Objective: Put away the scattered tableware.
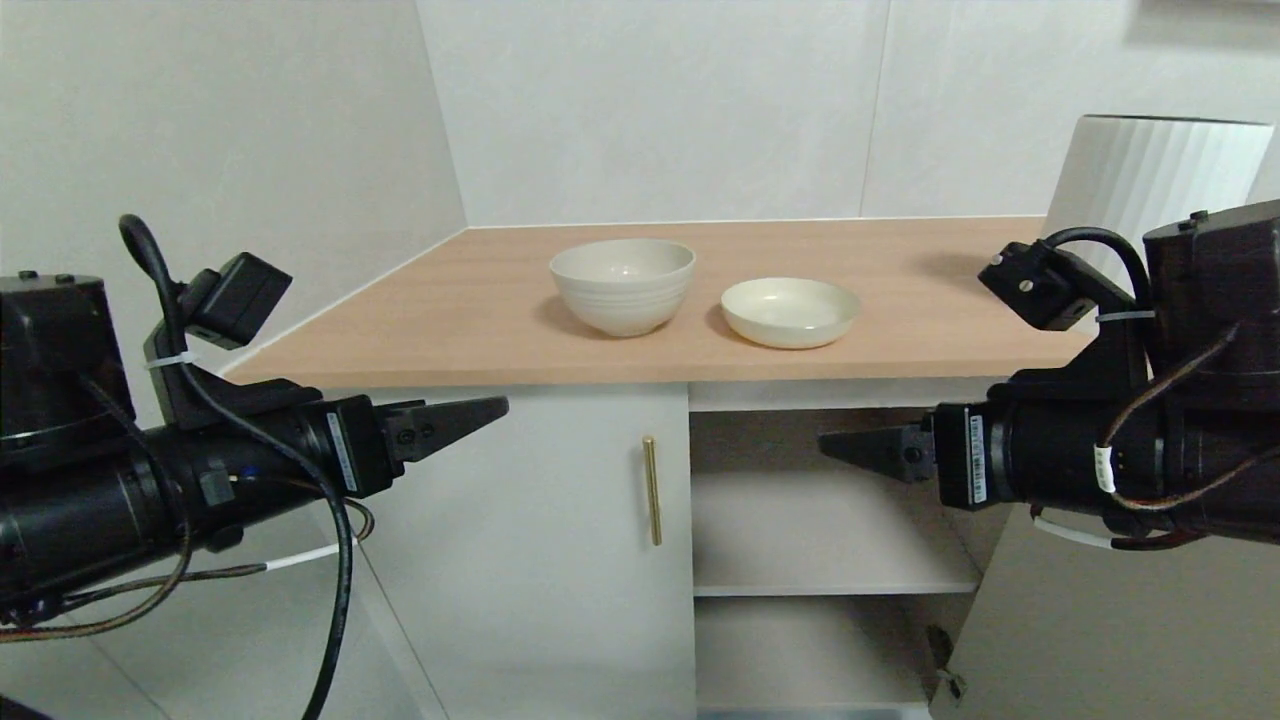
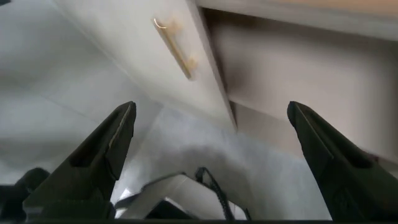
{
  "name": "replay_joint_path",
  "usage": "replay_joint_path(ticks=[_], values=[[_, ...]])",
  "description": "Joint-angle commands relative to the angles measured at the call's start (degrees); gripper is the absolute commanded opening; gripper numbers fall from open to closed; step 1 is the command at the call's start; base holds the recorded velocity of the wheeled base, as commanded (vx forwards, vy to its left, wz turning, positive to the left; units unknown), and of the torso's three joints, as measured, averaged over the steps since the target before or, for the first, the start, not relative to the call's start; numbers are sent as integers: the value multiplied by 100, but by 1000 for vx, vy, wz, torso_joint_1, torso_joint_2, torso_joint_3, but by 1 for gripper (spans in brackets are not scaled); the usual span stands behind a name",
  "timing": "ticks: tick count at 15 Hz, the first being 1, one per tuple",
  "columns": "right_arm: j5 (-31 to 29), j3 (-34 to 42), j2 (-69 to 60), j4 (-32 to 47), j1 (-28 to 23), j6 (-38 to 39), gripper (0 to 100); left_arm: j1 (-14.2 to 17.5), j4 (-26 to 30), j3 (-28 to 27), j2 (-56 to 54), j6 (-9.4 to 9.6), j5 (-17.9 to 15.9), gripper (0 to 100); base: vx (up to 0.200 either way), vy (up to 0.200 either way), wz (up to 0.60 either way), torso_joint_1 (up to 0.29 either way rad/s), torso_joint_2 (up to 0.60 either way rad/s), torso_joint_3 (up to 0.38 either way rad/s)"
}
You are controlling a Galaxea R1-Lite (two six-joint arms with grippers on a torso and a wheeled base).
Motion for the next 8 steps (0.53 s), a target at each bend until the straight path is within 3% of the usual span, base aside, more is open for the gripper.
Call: replay_joint_path(ticks=[1,8], values=[[13,6,7,5,-33,1,100,3,10,-5,112,-3,-2,100,0,0,0,95,-525,-290],[40,6,147,-180,-200,1,100,-111,27,-480,648,5,-11,100,0,0,0,168,-475,-294]])
